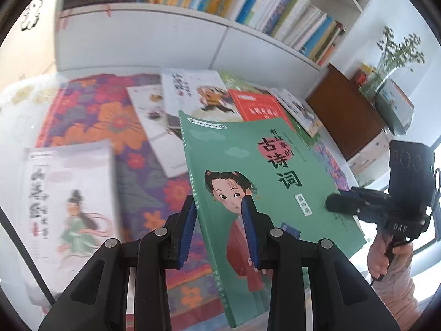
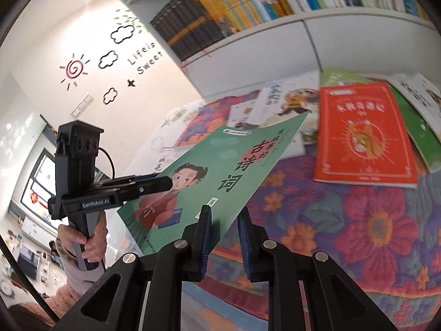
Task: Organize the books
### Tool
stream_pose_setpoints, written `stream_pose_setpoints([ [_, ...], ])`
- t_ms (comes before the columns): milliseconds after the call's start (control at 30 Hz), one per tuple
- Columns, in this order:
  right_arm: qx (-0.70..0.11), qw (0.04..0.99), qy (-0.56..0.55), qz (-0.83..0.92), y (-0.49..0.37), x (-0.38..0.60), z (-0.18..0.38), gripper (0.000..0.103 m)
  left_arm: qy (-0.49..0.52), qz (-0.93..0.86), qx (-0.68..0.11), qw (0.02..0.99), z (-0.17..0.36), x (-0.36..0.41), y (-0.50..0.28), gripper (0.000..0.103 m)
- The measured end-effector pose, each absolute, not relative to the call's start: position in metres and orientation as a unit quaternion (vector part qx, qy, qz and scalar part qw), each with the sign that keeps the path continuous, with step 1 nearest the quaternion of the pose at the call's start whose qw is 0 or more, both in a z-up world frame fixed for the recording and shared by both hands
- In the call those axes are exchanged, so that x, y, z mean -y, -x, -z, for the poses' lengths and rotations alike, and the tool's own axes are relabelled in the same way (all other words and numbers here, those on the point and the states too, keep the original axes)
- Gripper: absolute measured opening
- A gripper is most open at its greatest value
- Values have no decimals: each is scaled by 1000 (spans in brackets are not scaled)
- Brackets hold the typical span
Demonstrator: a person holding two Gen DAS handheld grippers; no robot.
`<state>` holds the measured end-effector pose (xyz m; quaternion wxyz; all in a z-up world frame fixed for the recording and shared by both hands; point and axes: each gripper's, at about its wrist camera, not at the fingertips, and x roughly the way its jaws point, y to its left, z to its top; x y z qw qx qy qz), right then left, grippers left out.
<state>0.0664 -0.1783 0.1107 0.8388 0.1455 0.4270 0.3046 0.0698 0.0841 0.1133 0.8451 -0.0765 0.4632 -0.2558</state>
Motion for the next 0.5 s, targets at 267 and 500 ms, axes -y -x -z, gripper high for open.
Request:
stream_pose_setpoints([
  [267, -412, 829, -139, -352, -78, 118, -120, 20, 101, 216, -438, 867, -134, -151, -70, 29],
  [500, -403, 823, -114, -382, -92, 53, -122, 20, 113, 182, -419, 882, -135, -210, -73, 29],
])
